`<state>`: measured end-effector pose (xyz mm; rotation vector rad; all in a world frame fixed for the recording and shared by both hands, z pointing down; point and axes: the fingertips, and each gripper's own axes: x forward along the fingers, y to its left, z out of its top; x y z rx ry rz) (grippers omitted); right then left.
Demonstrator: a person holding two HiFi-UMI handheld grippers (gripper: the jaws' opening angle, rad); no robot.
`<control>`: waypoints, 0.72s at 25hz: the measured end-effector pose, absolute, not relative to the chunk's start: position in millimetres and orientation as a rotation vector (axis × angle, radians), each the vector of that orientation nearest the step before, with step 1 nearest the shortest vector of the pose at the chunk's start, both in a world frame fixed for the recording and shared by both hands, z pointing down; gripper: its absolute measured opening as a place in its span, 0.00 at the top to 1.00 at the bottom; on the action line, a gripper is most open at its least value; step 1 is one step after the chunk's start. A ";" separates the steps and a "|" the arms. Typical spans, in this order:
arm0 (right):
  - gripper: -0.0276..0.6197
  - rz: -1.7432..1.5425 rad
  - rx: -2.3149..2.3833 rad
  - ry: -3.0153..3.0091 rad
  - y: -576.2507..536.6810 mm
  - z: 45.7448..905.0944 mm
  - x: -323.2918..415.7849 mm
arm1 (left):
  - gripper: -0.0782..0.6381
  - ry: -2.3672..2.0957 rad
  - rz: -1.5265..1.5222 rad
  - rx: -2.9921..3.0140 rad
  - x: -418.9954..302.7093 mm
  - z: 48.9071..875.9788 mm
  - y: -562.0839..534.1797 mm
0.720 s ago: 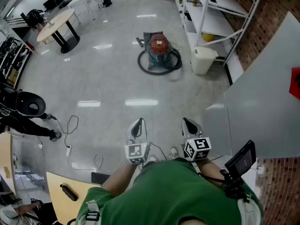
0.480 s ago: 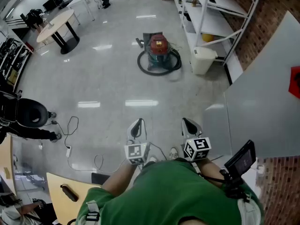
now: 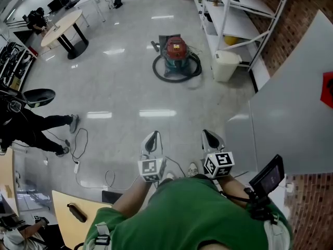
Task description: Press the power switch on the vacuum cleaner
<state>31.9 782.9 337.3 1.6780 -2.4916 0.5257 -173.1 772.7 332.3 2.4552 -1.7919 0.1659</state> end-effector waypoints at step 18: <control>0.95 0.534 1.561 -2.572 734.7 341.8 78.7 | 0.88 -1.935 0.157 2.377 -124.6 328.0 744.9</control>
